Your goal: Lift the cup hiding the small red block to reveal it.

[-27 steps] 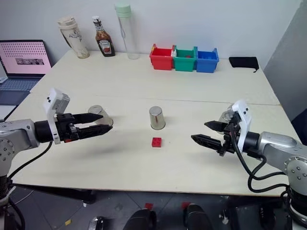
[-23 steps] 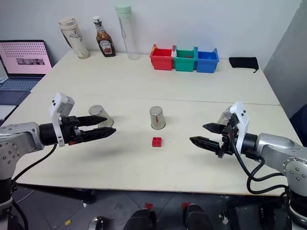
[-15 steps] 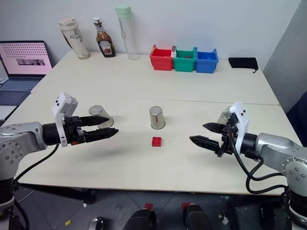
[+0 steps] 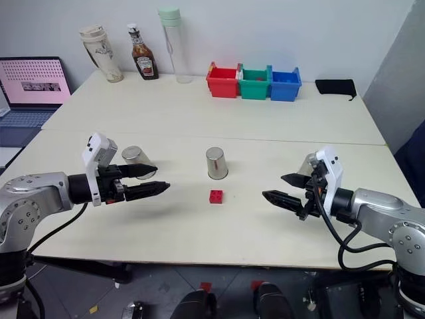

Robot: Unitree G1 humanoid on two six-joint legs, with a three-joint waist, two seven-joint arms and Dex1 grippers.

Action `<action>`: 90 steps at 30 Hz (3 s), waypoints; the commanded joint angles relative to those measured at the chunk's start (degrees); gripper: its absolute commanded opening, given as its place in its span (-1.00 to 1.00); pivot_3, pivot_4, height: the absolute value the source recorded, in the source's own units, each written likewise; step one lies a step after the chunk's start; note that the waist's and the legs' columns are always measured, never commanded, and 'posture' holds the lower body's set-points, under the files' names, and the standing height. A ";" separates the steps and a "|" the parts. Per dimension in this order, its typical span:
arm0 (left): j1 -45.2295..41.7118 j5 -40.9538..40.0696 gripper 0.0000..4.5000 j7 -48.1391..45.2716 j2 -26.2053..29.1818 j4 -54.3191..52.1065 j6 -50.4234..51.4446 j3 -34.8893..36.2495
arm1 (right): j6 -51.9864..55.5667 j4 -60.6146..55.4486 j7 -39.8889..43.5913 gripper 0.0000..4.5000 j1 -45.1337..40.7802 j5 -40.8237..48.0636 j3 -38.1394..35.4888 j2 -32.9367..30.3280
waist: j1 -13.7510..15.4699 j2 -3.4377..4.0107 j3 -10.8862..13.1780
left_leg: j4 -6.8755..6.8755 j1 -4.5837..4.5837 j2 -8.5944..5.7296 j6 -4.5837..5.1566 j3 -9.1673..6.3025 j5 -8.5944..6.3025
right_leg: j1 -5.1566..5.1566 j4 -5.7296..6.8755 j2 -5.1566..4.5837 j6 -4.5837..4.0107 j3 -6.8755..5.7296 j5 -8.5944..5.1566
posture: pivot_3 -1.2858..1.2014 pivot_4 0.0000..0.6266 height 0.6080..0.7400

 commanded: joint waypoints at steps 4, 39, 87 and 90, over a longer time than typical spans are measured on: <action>-1.16 -0.14 0.99 -0.19 0.38 -0.41 -1.07 -0.25 | -1.29 -1.20 -0.77 1.00 -0.38 1.63 -1.63 -0.83 | 0.00 0.00 0.00 | 0.00 -0.01 -0.01 0.00 0.00 0.00 | 0.00 0.00 0.00 0.00 0.00 0.00 | 0.03 -0.52 1.00; 2.45 0.77 0.99 -1.96 2.13 -1.16 -4.24 -0.60 | -1.73 -1.41 -1.96 1.00 0.38 5.08 -1.06 -3.03 | 0.00 -0.01 -0.01 | 0.04 0.02 0.01 0.00 0.00 0.00 | 0.01 0.05 -0.01 0.01 0.01 0.01 | 0.03 -0.52 1.00; 0.99 2.50 0.99 0.05 2.27 0.21 -5.78 0.03 | -4.67 0.84 -1.83 1.00 -1.13 1.78 2.05 -1.69 | 0.01 -0.01 -0.01 | 0.09 0.04 -0.01 0.00 0.02 0.00 | 0.04 0.08 0.00 0.03 0.02 0.03 | 0.03 -0.52 1.00; 0.93 3.08 0.99 0.37 2.45 0.34 -6.31 0.19 | -4.80 1.03 -1.35 1.00 -0.97 1.56 2.25 -1.86 | 0.01 -0.01 -0.01 | 0.09 0.04 -0.01 0.00 0.01 0.00 | 0.04 0.09 0.00 0.03 0.02 0.03 | 0.03 -0.52 1.00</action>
